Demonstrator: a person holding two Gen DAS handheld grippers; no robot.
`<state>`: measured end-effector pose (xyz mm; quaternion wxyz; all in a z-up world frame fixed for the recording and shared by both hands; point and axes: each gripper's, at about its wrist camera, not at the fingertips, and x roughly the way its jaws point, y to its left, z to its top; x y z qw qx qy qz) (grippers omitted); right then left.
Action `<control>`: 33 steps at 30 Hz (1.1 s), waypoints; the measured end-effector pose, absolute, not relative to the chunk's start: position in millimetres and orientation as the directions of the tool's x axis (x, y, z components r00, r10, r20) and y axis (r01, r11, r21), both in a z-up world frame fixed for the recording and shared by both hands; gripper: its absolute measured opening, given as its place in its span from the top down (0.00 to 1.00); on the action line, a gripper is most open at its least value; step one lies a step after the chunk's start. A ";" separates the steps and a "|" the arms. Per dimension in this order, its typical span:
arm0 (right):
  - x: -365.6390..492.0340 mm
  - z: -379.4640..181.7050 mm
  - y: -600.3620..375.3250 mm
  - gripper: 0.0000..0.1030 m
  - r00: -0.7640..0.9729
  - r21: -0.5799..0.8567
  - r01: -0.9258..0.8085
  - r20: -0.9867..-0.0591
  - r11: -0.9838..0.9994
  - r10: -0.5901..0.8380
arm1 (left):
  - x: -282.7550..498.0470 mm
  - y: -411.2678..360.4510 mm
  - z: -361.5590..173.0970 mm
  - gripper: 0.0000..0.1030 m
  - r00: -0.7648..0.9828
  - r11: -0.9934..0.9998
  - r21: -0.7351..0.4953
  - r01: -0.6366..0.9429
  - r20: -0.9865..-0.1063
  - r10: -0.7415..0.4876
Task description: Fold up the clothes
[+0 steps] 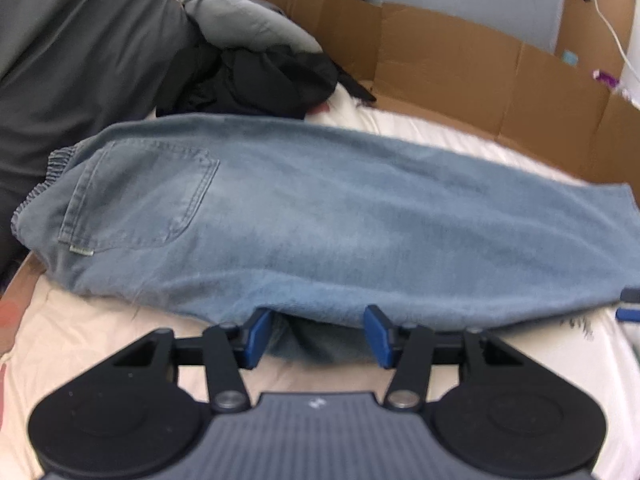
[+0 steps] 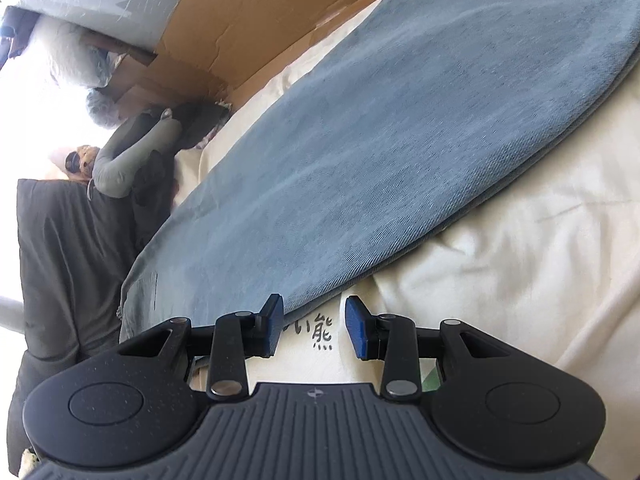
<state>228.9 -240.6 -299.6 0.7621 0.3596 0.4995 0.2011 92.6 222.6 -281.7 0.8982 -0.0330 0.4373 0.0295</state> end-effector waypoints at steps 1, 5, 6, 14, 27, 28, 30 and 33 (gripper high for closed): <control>228.8 -299.8 -239.1 0.64 0.416 0.748 0.050 -0.618 0.661 0.667 | 90.7 223.4 -284.3 0.47 0.605 0.995 -0.035 -0.089 -0.795 0.027; 228.8 -299.6 -235.0 0.64 0.406 0.746 0.042 -0.621 0.665 0.671 | 82.9 226.5 -294.4 0.46 0.563 0.992 -0.039 -0.119 -0.826 0.035; 228.5 -299.8 -234.5 0.64 0.404 0.746 0.042 -0.621 0.665 0.671 | 81.0 227.3 -296.9 0.46 0.552 0.991 -0.040 -0.127 -0.833 0.037; 227.2 -304.0 -224.5 0.64 0.367 0.758 0.041 -0.617 0.651 0.696 | 91.1 249.2 -308.9 0.45 0.546 0.961 -0.117 -0.251 -0.837 0.040; 232.7 -308.0 -228.1 0.64 0.386 0.757 0.085 -0.625 0.648 0.679 | 116.3 262.4 -317.7 0.55 0.553 0.933 -0.126 -0.337 -0.829 0.088; 232.7 -308.2 -229.9 0.64 0.394 0.756 0.091 -0.625 0.648 0.674 | 117.2 261.3 -317.6 0.66 0.538 0.940 -0.103 -0.325 -0.837 0.094; 233.0 -308.3 -234.4 0.64 0.409 0.754 0.102 -0.626 0.648 0.664 | 117.6 256.3 -316.2 0.73 0.494 0.961 -0.031 -0.276 -0.862 0.114; 233.9 -307.7 -243.4 0.64 0.429 0.748 0.116 -0.630 0.653 0.647 | 115.6 252.5 -309.6 0.77 0.476 0.971 0.015 -0.237 -0.870 0.130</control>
